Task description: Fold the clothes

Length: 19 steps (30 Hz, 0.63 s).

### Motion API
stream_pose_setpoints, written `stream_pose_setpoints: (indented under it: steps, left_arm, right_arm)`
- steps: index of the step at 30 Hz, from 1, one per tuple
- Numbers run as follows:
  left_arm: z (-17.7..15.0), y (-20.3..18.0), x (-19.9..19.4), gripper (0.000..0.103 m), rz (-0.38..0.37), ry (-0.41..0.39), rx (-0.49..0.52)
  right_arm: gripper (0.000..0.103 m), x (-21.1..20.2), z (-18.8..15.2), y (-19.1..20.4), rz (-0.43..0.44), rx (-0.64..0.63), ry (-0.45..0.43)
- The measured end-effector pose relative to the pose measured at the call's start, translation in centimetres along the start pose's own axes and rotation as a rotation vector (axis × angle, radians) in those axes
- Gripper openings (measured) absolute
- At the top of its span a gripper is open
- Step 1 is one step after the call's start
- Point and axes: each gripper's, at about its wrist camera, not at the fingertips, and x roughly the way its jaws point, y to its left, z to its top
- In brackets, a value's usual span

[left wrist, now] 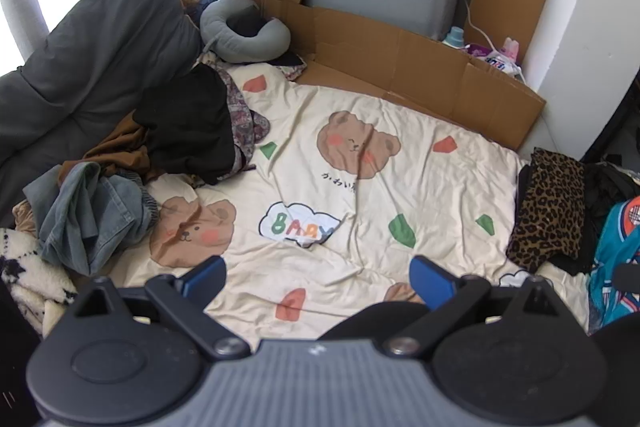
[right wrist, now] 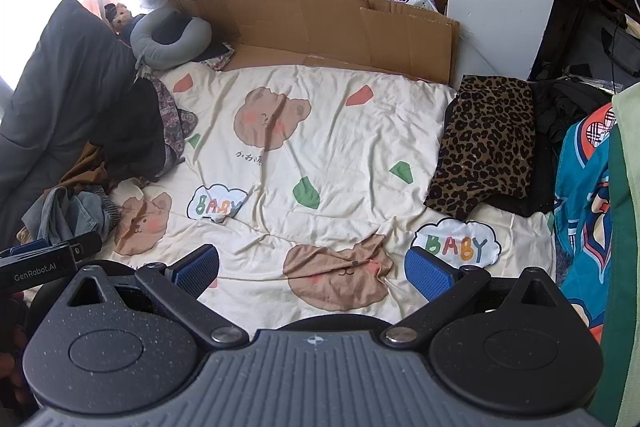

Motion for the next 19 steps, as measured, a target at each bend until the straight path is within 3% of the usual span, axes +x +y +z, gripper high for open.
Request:
stream_pose_setpoints:
  steps: [19]
  left_arm:
    - [-0.01, 0.45, -0.04, 0.099, -0.005, 0.000, -0.016]
  right_arm:
    - [0.102, 0.02, -0.07, -0.54, 0.006, 0.009, 0.001]
